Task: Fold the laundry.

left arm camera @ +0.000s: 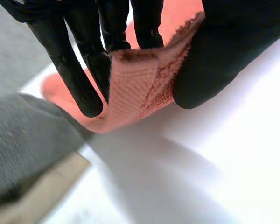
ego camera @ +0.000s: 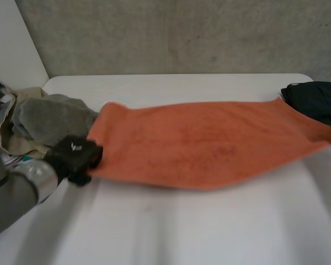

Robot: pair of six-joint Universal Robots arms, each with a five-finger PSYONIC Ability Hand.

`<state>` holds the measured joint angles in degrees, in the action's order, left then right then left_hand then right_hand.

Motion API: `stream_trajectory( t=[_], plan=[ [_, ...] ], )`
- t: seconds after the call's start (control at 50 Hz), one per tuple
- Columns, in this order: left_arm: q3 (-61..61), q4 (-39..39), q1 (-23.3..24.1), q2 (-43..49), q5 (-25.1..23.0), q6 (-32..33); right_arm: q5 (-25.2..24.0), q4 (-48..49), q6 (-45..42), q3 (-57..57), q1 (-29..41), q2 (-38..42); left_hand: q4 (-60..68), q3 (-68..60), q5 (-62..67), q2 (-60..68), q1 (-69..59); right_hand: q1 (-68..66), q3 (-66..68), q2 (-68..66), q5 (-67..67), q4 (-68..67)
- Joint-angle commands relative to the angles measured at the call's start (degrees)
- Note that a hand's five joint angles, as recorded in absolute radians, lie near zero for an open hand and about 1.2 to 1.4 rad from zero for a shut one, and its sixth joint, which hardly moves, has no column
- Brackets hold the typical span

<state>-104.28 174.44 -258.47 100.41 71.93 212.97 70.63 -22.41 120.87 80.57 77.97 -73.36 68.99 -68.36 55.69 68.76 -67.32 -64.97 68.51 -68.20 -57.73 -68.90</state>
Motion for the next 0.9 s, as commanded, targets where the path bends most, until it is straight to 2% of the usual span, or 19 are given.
stream_trajectory(
  t=[0.02,0.08,0.14,0.22,0.28,0.38,0.5,0.54,0.66,0.74,0.84,0.86,0.88,0.9],
  plan=[
    [-7.33,-15.61,-2.21,-12.42,-1.71,8.6,-4.35,-14.32,-15.03,4.94,-6.07,-9.52,11.01,-11.64,14.31,11.24,-12.68,-15.03,11.49,-11.8,-12.27,-11.1],
    [-8.13,-19.74,-3.26,-13.66,-2.67,10.62,-6.02,-14.41,-17.77,5.91,-8.09,-10.32,11.01,-11.64,14.31,11.24,-12.68,-15.03,11.49,-11.8,-12.27,-11.1],
    [-7.17,-19.23,-3.97,-12.17,-3.64,11.76,-6.99,-13.71,-16.64,6.17,-9.41,-9.09,11.01,-11.64,14.31,11.24,-12.68,-15.03,11.49,-11.8,-12.27,-11.1],
    [-2.78,-14.49,-3.97,-6.03,-3.82,12.38,-7.26,-9.33,-14.27,4.95,-8.2,-1.8,11.01,-11.64,14.31,11.24,-12.68,-15.03,11.49,-11.8,-12.27,-11.1],
    [2.84,-9.57,-3.0,0.47,-2.86,11.59,-5.24,-5.02,-10.41,2.05,-4.59,2.59,11.01,-11.64,14.31,11.24,-12.68,-15.03,11.49,-11.8,-12.27,-11.1],
    [15.65,-4.38,-0.02,11.18,1.35,9.14,-1.11,4.1,-1.63,-4.62,0.24,9.97,11.01,-11.64,14.31,11.24,-12.68,-15.03,11.49,-11.8,-12.27,-11.1],
    [28.59,-2.44,2.71,20.86,5.4,5.27,0.74,16.68,6.56,-10.08,4.55,16.04,11.01,-11.64,14.31,11.24,-12.68,-15.03,11.49,-11.8,-12.27,-11.1],
    [33.6,-2.18,3.68,24.73,6.81,4.3,2.67,21.69,9.11,-12.36,6.13,18.77,11.01,-11.64,14.31,11.24,-12.68,-15.03,11.49,-11.8,-12.27,-11.1],
    [44.76,-1.65,5.78,33.87,10.14,3.59,7.76,31.27,10.87,-17.89,9.82,25.7,11.01,-11.64,14.31,11.24,-12.68,-15.03,11.49,-11.8,-12.27,-11.1],
    [49.77,-1.48,6.58,38.0,13.83,4.21,9.0,35.23,11.14,-20.97,11.41,29.22,11.01,-11.64,14.31,11.24,-12.68,-15.03,11.49,-11.8,-12.27,-11.1],
    [53.04,-1.13,7.54,40.65,15.52,5.26,9.79,37.79,11.49,-23.7,12.99,32.66,11.01,-11.64,14.31,11.24,-12.68,-15.03,11.49,-11.8,-12.27,-11.1],
    [53.22,-0.95,7.81,41.0,15.43,5.44,10.14,38.06,11.4,-24.06,13.34,33.27,11.01,-11.64,14.31,11.24,-12.68,-10.01,6.48,-6.78,-7.25,-6.09],
    [53.22,-0.69,7.98,41.09,15.25,5.61,10.58,38.23,11.23,-24.41,13.61,33.89,1.7,-2.34,5.0,1.93,-3.38,8.19,-11.73,11.42,10.95,12.12],
    [53.13,-0.16,8.51,41.35,15.17,6.05,11.63,38.23,11.05,-24.85,14.3,34.85,-29.53,28.9,-26.23,-29.3,27.86,54.97,-58.51,58.2,57.73,58.9]
  ],
)
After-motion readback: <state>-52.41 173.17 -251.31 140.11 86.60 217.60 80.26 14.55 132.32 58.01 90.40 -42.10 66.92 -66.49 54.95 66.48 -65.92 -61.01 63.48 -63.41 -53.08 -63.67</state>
